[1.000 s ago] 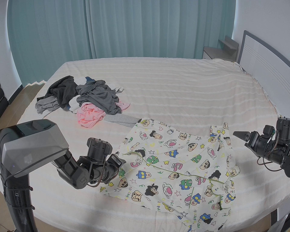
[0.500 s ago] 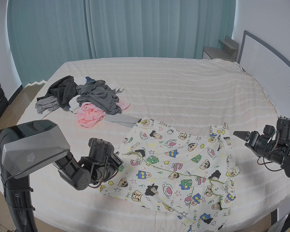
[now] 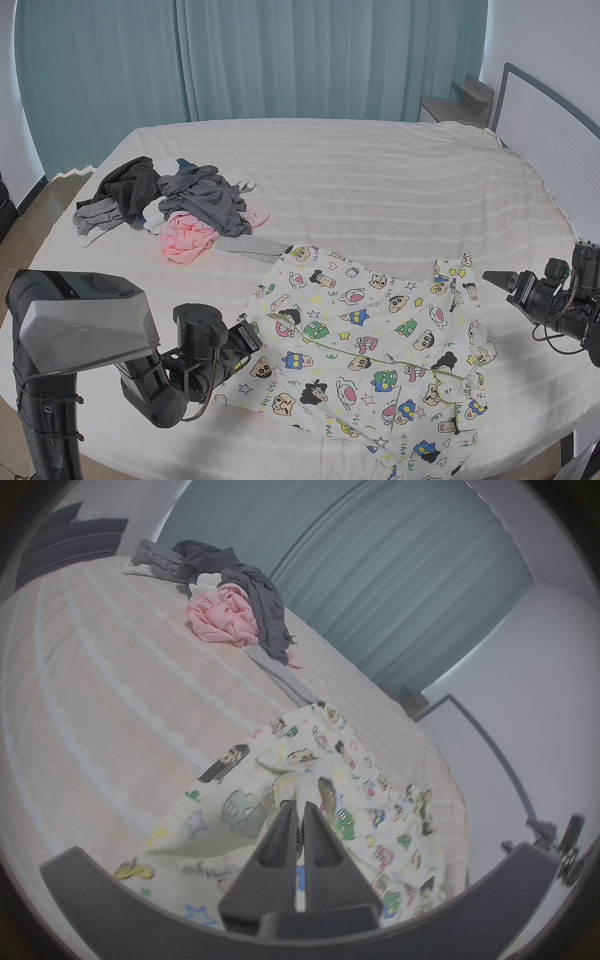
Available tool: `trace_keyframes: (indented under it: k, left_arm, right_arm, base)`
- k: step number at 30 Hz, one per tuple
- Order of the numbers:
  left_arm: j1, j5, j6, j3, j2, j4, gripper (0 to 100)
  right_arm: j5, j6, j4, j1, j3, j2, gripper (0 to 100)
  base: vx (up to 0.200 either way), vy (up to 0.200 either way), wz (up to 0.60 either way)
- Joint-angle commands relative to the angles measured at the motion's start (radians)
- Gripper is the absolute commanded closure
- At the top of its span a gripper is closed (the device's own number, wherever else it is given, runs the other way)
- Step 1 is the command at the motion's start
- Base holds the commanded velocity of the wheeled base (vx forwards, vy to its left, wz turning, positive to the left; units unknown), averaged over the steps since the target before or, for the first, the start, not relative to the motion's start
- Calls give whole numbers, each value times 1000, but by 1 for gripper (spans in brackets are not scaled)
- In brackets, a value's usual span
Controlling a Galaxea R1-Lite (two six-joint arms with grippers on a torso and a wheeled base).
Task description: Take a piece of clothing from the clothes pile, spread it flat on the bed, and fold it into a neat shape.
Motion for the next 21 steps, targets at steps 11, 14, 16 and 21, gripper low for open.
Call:
trace_keyframes:
  k: [11, 14, 16, 21]
  left_arm:
    - [8, 136, 179, 74, 241, -296, 100]
    - [12, 138, 181, 77, 240, -305, 100]
    - [22, 141, 181, 76, 238, -305, 100]
    - [51, 146, 182, 74, 237, -305, 100]
  right_arm:
    - [0, 2, 0, 0, 1, -9, 0]
    - [1, 2, 0, 0, 6, -9, 0]
    - [0, 2, 0, 0, 6, -9, 0]
    - [1, 2, 0, 0, 6, -11, 0]
  base:
    - [0, 0, 0]
    - [0, 0, 0]
    - [0, 0, 0]
    - [0, 0, 0]
